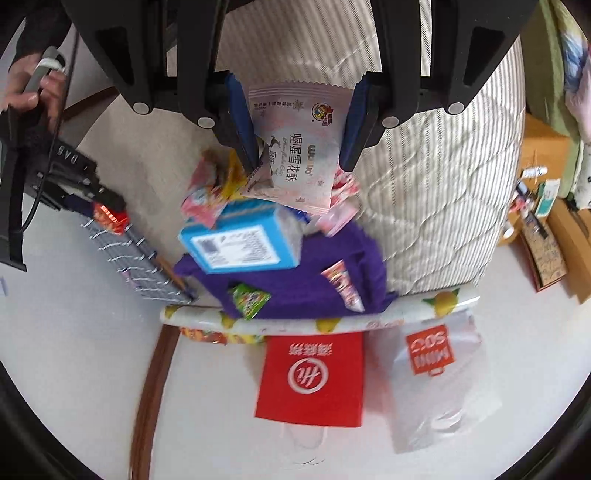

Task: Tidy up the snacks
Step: 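Carry the white packet and red wafer packet over the purple towel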

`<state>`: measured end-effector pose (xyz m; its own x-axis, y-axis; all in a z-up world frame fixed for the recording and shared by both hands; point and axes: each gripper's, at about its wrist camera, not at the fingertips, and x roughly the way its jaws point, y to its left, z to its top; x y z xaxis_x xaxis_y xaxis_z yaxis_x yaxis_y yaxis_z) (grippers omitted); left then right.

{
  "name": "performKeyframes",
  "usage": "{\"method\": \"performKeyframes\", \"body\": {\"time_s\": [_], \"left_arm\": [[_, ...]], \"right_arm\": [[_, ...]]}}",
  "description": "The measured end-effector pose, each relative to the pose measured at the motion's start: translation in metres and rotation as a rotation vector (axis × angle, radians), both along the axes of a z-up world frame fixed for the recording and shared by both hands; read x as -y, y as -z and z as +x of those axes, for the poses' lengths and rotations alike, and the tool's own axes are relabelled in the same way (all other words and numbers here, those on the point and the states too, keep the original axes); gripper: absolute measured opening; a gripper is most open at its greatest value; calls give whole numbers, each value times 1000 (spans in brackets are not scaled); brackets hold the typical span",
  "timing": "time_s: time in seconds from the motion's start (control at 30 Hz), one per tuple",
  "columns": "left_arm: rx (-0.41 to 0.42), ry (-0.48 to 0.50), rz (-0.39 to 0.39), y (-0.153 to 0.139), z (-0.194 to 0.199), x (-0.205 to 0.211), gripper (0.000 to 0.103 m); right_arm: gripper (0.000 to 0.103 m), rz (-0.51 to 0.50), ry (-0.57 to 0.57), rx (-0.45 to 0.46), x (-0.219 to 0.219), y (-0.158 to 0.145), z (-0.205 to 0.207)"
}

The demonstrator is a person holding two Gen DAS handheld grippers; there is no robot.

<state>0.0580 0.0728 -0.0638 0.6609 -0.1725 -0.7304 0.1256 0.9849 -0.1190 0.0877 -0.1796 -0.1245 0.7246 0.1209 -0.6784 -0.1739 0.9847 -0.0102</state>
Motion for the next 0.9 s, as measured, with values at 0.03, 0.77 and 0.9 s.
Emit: {"method": "performKeyframes", "body": {"time_s": [0.03,0.77,0.9], "left_arm": [[2,7,-6,-3,4,4,43],[-55,-3,-132,-13,125,28,43],[-81,-12,-169,-7,139,18,43]], "right_arm": [[53,2,-4,0,-1,-2,1],[53,118,-77,-30,-2,-26,103],[53,119,-69,-36,1,-24,127]]}}
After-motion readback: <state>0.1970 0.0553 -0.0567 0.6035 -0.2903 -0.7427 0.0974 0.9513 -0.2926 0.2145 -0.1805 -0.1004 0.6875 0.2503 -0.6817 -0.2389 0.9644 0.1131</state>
